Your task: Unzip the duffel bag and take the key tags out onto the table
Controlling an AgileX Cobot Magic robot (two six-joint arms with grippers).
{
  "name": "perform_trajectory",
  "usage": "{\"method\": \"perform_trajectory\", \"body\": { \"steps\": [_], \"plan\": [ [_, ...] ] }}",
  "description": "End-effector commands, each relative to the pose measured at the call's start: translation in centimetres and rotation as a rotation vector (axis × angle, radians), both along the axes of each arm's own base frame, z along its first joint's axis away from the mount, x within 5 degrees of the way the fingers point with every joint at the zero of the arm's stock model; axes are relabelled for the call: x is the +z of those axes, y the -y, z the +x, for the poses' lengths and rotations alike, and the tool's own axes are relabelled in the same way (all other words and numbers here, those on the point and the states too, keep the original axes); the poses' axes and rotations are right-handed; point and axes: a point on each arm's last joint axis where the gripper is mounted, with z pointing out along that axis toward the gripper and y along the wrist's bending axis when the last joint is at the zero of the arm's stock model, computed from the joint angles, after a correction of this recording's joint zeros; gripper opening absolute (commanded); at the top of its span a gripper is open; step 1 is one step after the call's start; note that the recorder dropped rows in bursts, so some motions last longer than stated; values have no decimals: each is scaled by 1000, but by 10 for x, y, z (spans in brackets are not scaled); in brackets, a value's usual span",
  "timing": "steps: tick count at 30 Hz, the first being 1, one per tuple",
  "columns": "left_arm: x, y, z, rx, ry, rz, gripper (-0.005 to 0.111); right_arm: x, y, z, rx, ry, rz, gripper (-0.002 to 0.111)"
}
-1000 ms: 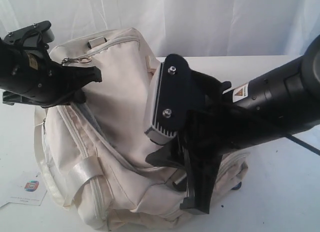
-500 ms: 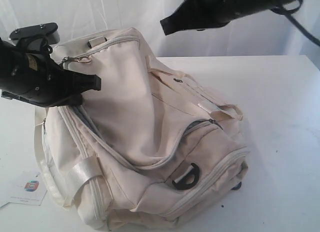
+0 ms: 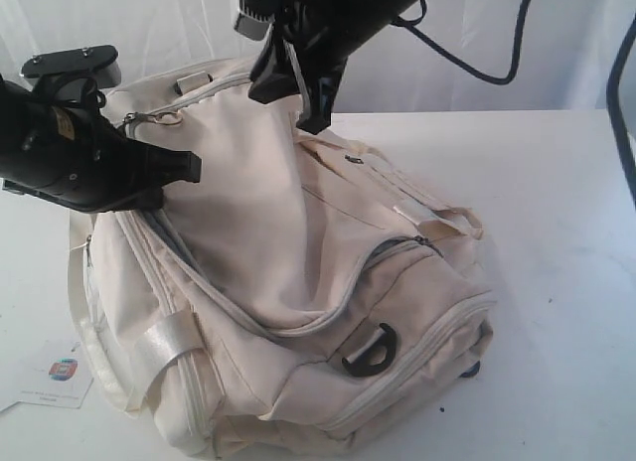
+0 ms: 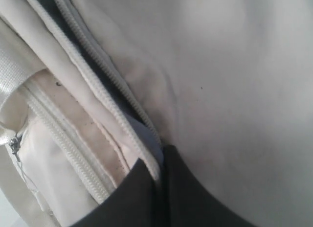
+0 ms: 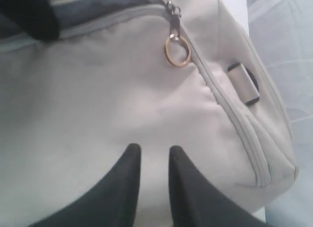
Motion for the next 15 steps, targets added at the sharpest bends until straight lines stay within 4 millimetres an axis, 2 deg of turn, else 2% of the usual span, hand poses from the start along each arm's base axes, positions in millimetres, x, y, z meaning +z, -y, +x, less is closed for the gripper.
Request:
{"method": "perform_trajectory", "body": {
  "steps": [1,7,15],
  "plan": [
    [3,0,0,-8,13,2,1,3,-11,0,54,-16,136,37],
    [3,0,0,-8,13,2,1,-19,-33,-2,202,74,128,41],
    [3,0,0,-8,13,2,1,-42,-60,9,95,166,163,41]
  ]
}}
